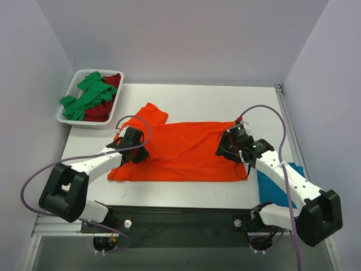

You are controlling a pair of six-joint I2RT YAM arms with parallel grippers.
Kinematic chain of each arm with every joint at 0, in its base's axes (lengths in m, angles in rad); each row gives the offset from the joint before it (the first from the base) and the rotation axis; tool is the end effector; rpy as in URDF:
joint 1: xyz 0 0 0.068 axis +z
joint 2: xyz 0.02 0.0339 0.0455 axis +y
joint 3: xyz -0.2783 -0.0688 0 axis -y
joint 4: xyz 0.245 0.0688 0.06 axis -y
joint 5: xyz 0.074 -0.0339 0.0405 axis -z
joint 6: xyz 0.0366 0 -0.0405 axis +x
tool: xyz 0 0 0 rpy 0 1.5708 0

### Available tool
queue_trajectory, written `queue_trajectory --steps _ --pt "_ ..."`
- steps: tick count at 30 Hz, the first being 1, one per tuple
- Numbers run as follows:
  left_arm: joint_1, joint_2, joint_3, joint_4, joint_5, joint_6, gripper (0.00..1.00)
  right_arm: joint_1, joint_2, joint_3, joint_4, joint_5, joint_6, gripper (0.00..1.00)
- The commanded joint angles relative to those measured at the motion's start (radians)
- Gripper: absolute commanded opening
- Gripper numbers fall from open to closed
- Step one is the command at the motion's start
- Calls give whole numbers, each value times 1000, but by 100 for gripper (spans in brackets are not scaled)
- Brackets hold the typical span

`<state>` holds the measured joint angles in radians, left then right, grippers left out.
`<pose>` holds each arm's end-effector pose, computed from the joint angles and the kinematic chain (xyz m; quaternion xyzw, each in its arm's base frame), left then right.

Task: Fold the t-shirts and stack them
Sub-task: Fold the flattened tshirt in 1/3 of the way

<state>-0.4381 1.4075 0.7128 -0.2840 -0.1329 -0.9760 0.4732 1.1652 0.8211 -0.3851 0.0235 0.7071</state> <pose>0.2402 -0.1071 0.1858 -0.2723 0.9149 -0.1408 0.2626 0.2172 0.1102 0.2694 0.1113 0.9059 0.2184 0.3453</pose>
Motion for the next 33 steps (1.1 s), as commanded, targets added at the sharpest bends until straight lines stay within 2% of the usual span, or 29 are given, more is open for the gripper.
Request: queue_trajectory --steps 1,2,3,9,24,27,32,33 --pt "-5 25 79 65 12 3 33 7 -21 10 -6 41 6 52" --pt "-7 39 85 68 13 6 28 7 -22 9 -5 42 5 52" --pt "-8 45 94 69 15 8 19 8 -25 9 -6 44 5 52" --pt "-17 108 174 71 27 30 2 7 -35 9 -6 53 0 52" --pt "-65 353 422 43 70 114 0 4 -18 13 -9 67 -17 52" --pt "-82 396 461 32 82 135 8 4 -16 13 -8 70 -21 52" --pt "-91 423 476 39 93 160 43 4 -10 18 -9 69 -27 52" --pt "-91 418 476 39 93 163 45 4 -7 18 -8 69 -29 52"
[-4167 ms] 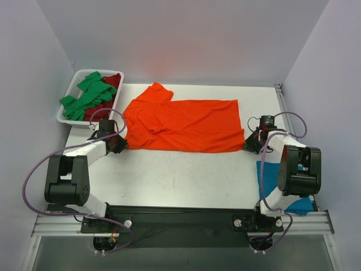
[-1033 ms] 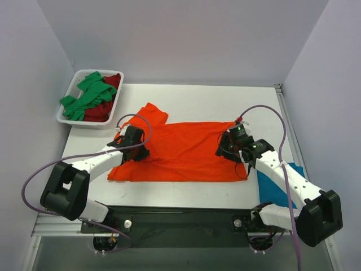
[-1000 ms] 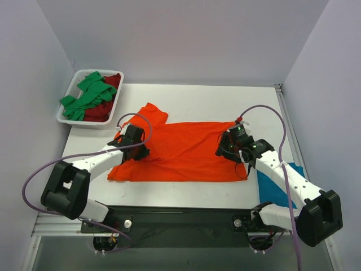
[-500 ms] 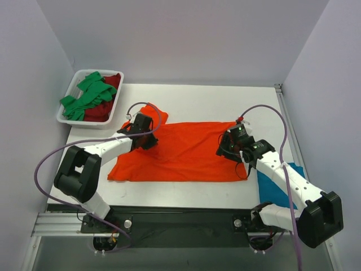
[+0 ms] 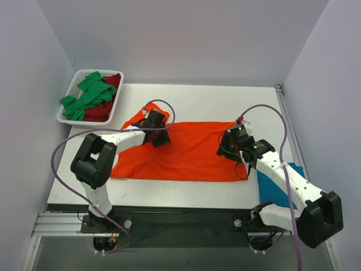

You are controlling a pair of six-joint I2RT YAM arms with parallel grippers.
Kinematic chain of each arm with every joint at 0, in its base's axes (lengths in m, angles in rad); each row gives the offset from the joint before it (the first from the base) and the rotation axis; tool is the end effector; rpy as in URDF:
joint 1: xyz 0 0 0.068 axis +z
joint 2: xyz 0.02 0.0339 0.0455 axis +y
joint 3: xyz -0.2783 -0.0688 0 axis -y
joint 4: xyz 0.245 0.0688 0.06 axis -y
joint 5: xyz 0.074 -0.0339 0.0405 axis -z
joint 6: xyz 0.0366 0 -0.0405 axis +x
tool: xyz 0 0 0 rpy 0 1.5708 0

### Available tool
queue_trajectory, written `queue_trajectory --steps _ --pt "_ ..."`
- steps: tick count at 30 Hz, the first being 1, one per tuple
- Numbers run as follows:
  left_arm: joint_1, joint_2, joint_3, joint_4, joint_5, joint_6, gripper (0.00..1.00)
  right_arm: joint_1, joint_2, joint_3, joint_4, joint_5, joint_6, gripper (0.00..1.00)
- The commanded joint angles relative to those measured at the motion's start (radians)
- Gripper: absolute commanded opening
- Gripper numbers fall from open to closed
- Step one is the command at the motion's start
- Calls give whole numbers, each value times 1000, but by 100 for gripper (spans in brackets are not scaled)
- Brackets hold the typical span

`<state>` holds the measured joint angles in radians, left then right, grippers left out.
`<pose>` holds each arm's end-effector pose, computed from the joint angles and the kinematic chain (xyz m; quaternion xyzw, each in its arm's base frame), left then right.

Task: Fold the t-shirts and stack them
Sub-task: Fold the flattened tshirt in 1/3 of the way

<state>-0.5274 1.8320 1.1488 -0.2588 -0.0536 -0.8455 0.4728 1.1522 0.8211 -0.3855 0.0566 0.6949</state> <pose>0.3335 -0.1920 0.1848 -0.1587 0.9373 -0.1762 0.2553 0.2159 0.1081 0.2723 0.1125 0.9029 0.2068 0.3597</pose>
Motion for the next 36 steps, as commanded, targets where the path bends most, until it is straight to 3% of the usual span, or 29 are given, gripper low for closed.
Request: queue_trajectory --steps 1,5,11,14,17,22,25,36 --pt "-3 -13 40 13 12 36 50 7 14 21 -6 29 -24 52" --pt "9 -104 -7 33 -2 48 65 10 37 24 5 20 -49 52" --pt "73 -250 -57 6 -40 33 68 74 125 70 146 -96 -155 51" --pt "119 -344 -129 -49 -97 -19 67 154 254 204 166 -116 -246 46" --pt "176 -425 -219 -114 -123 -72 61 214 407 362 184 -124 -345 45" --pt "257 -543 -363 -142 -83 -76 33 283 693 610 204 -185 -454 44" --pt "306 -583 -426 -158 -65 -56 22 317 817 731 212 -195 -498 44" --pt "365 -628 -538 -152 -3 -32 19 365 1037 895 235 -198 -538 45"
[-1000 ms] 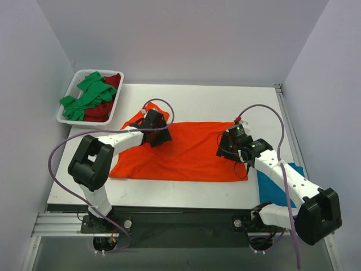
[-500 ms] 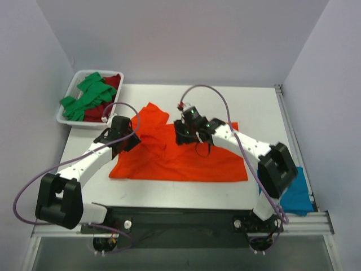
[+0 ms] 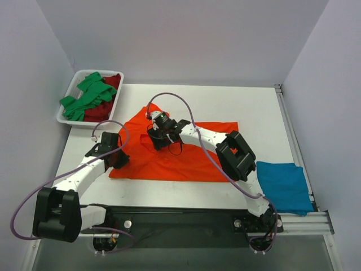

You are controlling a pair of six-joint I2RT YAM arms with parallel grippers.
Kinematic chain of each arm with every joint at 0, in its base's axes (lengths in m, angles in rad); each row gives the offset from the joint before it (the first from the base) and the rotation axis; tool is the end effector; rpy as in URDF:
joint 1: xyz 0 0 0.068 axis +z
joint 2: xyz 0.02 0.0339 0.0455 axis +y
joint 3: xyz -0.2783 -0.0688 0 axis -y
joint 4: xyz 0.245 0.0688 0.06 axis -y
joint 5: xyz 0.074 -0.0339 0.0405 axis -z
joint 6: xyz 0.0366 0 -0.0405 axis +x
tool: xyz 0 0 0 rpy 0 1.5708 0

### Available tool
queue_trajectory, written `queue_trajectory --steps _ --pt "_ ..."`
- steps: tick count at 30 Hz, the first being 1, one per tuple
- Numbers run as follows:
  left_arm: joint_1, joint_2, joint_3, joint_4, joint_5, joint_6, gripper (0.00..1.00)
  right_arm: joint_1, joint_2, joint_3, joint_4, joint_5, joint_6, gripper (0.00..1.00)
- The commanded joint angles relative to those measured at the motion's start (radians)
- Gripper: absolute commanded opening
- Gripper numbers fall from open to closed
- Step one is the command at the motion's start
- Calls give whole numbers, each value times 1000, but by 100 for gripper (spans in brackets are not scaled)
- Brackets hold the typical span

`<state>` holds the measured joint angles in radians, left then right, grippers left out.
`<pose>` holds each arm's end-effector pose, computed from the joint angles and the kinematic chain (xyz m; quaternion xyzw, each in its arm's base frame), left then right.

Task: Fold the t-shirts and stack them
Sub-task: Fold the flattened tshirt in 1/3 of the way

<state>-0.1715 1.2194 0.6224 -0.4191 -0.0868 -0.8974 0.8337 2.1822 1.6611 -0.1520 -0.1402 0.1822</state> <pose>0.2161 -0.0342 0.1928 -0.3522 0.8941 -0.1034 0.2567 0.3379 0.3798 0.2027 -0.3164 0.8417 0.2657 0.3475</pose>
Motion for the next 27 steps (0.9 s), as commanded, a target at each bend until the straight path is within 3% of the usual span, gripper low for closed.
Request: queue_trajectory --steps 1,5,16,27 --pt "12 -12 -13 9 30 23 19 4 10 57 2 1 -26 44" --pt "23 -5 -23 19 44 26 19 5 11 48 2 10 -23 31" --pt "33 5 -33 26 61 31 19 -14 -39 -41 2 102 -15 5" --pt "43 -8 -46 25 65 37 20 -34 -114 -123 20 129 36 4"
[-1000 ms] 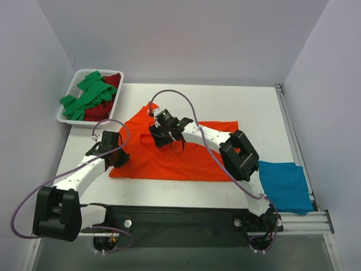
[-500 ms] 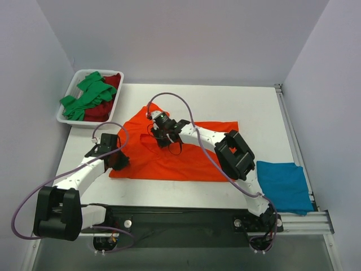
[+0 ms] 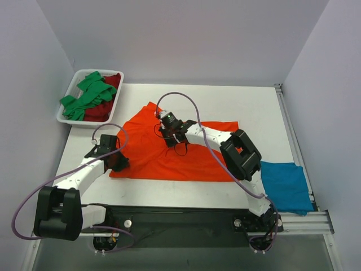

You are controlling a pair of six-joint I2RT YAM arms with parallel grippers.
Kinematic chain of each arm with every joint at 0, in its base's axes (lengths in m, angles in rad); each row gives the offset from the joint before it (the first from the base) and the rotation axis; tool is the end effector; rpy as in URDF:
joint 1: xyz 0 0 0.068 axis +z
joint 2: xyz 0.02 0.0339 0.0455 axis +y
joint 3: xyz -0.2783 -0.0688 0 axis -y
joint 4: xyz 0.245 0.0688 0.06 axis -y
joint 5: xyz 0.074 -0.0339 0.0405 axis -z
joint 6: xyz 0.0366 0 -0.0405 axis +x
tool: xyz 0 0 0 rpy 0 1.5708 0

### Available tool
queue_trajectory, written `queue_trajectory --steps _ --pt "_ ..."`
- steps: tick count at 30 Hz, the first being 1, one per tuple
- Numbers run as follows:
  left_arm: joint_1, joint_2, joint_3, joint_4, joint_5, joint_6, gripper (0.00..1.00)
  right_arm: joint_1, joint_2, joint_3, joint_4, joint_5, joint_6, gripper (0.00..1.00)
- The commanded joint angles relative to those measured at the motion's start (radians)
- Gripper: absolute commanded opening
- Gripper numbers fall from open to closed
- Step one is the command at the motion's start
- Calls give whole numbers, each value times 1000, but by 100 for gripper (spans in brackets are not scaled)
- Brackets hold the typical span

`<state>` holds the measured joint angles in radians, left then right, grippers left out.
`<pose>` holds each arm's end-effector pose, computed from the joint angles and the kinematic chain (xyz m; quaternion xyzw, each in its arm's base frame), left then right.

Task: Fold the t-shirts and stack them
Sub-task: Fold the flattened tshirt in 1/3 of the way, then grap the side of the flattened tshirt furthest away from the robot with both arms

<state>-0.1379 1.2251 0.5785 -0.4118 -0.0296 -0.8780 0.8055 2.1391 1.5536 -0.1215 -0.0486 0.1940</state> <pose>0.2097 -0.0280 0.1792 -0.3533 0.9004 -0.1107 0.2283 0.3390 0.3555 0.1909 -0.2830 0.8627 0.2199 0.3567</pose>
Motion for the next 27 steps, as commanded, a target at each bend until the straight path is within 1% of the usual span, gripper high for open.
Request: queue_trajectory --steps 1,3,4,7,8,9,10,13,14,15,16,17,20,21,23,24,25,26,27 --pt "11 -18 1 19 11 20 20 -6 -73 -16 -10 36 30 4" --pt "12 -22 9 15 11 30 22 -8 -82 -21 -10 35 35 5" --pt "14 -29 15 11 11 31 26 -8 -88 -23 -10 35 35 6" --pt "20 -36 47 -4 -1 43 32 -17 -120 -38 -10 32 53 18" --pt "23 -38 67 -10 -3 48 34 -25 -146 -44 -10 29 56 28" --pt "23 -44 79 -9 -3 57 36 -37 -162 -61 -12 27 68 33" --pt "23 -50 92 -9 -4 60 41 -46 -180 -70 -10 27 74 39" --pt "23 -43 162 42 29 71 47 -101 -257 -113 -17 12 117 41" --pt "23 -29 229 60 55 70 48 -118 -293 -127 -15 3 128 41" --pt "18 9 262 71 62 73 48 -136 -313 -153 -15 -13 140 41" --pt "12 33 303 85 54 79 48 -178 -332 -168 -15 -31 159 41" --pt "6 60 378 97 42 91 49 -196 -367 -181 -14 -39 166 41" --pt "-9 197 501 143 37 149 54 -276 -421 -227 -15 -63 185 41" --pt "-14 277 596 149 39 169 56 -296 -432 -237 -15 -72 189 41" --pt "-17 362 688 174 46 238 60 -359 -461 -269 -15 -112 205 41" --pt "-17 448 733 179 59 261 64 -379 -472 -280 -14 -126 209 41" --pt "-20 492 830 182 89 287 66 -402 -485 -299 -9 -137 214 41" --pt "-23 540 880 167 94 330 67 -446 -489 -305 -9 -166 222 41" --pt "-25 630 927 153 96 346 69 -472 -493 -309 -4 -187 234 41"
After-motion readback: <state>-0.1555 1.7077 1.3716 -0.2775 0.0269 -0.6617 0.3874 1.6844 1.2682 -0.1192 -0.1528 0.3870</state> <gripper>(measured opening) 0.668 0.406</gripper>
